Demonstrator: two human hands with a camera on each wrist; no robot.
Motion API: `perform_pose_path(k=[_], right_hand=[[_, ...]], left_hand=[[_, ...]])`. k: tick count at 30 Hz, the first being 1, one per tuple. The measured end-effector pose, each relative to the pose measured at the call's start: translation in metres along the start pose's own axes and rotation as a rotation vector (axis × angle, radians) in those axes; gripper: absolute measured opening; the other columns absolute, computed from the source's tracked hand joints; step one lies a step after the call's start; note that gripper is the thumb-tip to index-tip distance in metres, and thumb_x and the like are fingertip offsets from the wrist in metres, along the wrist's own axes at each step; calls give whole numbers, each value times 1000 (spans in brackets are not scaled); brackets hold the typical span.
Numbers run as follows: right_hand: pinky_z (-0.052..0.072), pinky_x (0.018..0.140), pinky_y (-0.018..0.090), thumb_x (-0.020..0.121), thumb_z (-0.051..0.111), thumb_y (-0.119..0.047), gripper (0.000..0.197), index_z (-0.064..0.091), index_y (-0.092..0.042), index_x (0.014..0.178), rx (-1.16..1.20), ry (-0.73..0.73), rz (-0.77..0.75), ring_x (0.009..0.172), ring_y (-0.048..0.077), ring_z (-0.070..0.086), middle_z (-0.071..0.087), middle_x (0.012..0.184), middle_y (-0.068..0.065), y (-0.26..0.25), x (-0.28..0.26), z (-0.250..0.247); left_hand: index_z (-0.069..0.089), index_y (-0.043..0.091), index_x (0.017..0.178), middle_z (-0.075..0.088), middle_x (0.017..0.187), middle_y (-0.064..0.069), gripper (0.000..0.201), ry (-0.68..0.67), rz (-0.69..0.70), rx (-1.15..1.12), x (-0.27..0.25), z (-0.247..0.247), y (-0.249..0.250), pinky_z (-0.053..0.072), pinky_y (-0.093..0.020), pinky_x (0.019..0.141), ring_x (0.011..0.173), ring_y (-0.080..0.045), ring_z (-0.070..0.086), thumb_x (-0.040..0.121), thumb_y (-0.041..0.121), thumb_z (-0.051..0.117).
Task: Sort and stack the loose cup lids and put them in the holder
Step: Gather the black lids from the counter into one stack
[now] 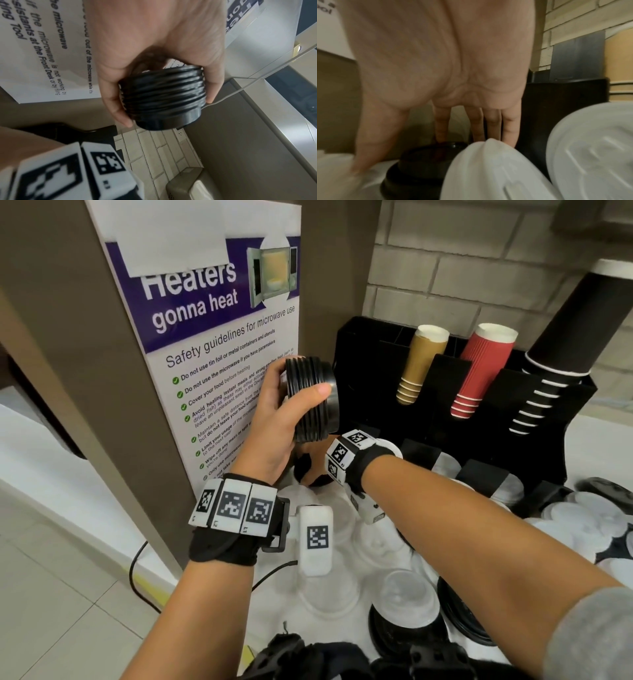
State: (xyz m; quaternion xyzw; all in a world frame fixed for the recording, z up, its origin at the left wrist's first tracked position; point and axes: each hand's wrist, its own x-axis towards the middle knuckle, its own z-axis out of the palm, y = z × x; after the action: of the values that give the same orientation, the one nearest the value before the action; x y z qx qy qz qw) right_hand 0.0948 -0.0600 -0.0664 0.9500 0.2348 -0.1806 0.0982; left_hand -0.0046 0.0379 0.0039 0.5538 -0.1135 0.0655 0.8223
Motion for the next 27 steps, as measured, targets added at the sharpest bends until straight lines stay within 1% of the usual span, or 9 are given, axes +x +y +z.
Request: perform_pose_path(k=[4,8,10,13,15,19,22,24,27], right_hand=[[43,101,46,81,64,-47,75,34,-21,145,0,-9,33,126,34,47,43,142,13,-4,4,2],[45,99,42,88,55,-43,56,44,-21,138,129,169,37,118,31,52,53,134,10,2,-13,-12],[40,104,42,92,55,-37,52,44,-16,139,279,198,23,123,30,49,51,137,12,11,-25,-24],[36,108,40,92,59,-27,58,37,-10,143,542,184,3,128,32,45,47,140,15,25,-51,-42],[41,103,38,94,55,-26,51,38,-18,141,687,203,-35,122,30,52,53,133,14,35,-69,-49],[55,88,40,94,50,-29,38,44,-42,129,1145,340,-52,102,24,64,63,115,4,54,-111,-45],[57,76,32,94,50,-28,32,52,-42,122,1463,482,-68,88,18,68,66,103,0,58,-143,-25],[58,75,32,94,51,-32,30,53,-42,122,1576,555,-94,84,17,67,66,101,1,55,-159,-11],[57,73,33,87,55,-39,35,53,-42,122,1670,647,-130,84,19,67,69,98,-2,50,-177,7]], left_hand=[[53,25,113,59,107,-4,54,-1,-4,0,2,-1,0,54,-35,63,91,-19,63,64,35,74],[53,26,112,60,105,-1,53,-10,-16,-12,2,0,-1,55,-36,62,88,-16,66,64,35,74],[53,27,112,60,105,-2,53,-16,-18,-17,2,1,-1,55,-36,61,89,-18,65,63,34,74],[51,23,114,59,104,-3,57,-24,-9,-11,2,5,-1,55,-36,62,88,-19,65,63,34,73],[48,21,115,61,99,2,58,-37,4,-18,2,6,-2,56,-34,64,85,-13,66,64,33,73],[49,28,109,62,96,7,50,-67,12,-38,-1,9,-9,55,-36,67,90,-15,64,65,31,73],[49,27,110,59,104,1,50,-80,-21,-51,-3,16,-16,53,-38,71,96,-20,60,65,31,74],[50,27,114,59,109,-2,54,-104,-49,-28,-7,23,-22,53,-39,74,101,-23,60,66,33,74],[51,27,119,61,108,2,57,-162,-72,38,-14,31,-30,53,-35,77,102,-20,61,67,36,73]])
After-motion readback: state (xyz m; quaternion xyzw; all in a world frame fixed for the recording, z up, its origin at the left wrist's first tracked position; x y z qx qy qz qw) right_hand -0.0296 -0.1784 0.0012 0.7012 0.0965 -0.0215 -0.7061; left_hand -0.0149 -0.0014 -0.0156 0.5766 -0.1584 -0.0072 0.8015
